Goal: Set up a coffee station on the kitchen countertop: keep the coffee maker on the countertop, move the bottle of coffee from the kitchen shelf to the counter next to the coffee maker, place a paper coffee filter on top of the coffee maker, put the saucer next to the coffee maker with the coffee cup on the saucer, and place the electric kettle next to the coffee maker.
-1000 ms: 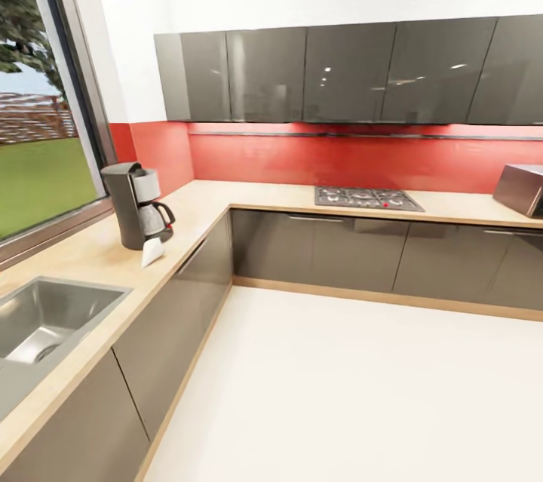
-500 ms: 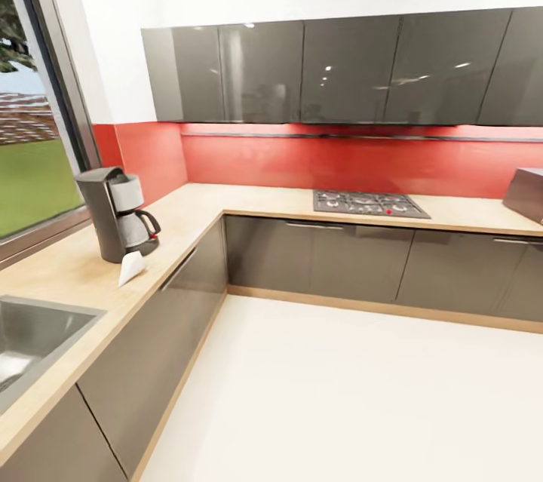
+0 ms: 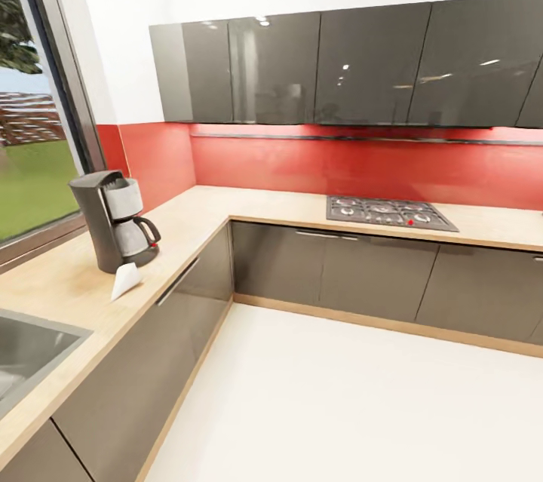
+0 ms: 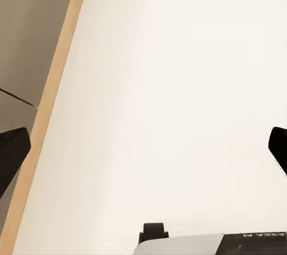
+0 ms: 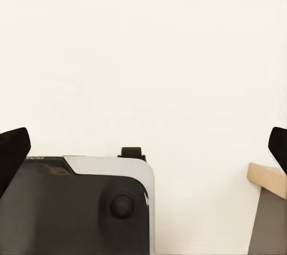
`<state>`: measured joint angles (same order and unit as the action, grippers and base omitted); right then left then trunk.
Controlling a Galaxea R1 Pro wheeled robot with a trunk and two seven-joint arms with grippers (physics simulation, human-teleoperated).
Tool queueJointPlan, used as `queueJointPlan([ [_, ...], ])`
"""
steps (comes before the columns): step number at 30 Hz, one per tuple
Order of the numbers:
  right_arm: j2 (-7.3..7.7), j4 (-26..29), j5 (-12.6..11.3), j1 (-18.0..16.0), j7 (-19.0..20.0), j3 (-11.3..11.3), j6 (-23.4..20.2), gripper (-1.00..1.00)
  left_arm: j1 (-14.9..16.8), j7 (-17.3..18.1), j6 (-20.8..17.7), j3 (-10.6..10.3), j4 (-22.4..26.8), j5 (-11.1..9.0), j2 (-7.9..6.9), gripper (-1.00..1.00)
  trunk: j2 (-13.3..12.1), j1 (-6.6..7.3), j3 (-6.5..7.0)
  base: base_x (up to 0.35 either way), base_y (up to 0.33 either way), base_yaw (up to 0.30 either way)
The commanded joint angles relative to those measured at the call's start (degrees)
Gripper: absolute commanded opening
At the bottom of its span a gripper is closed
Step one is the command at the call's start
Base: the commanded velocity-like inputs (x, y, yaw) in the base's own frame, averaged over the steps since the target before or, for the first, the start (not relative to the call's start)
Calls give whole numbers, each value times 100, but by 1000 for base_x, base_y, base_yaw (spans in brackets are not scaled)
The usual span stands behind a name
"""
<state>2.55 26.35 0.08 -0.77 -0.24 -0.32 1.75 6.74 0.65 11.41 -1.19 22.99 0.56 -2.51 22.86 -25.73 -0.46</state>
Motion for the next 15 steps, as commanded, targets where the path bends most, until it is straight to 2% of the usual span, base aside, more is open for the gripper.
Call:
queueJointPlan([
  [1, 0, -5, 1, -4, -2, -3, 18, 100, 3, 5, 19, -12, -6, 6, -3, 100, 5, -6, -5, 331, -106, 10],
  [7, 8, -7, 1, -3, -2, -3, 18, 100, 3, 5, 19, -13, -13, 7, 3, 100, 5, -6, -5, 327, -124, 3],
  [15, 8, -7, 1, -5, -2, -3, 18, 100, 3, 5, 19, -13, -14, 8, 5, 100, 5, -6, -5, 300, -193, 0],
])
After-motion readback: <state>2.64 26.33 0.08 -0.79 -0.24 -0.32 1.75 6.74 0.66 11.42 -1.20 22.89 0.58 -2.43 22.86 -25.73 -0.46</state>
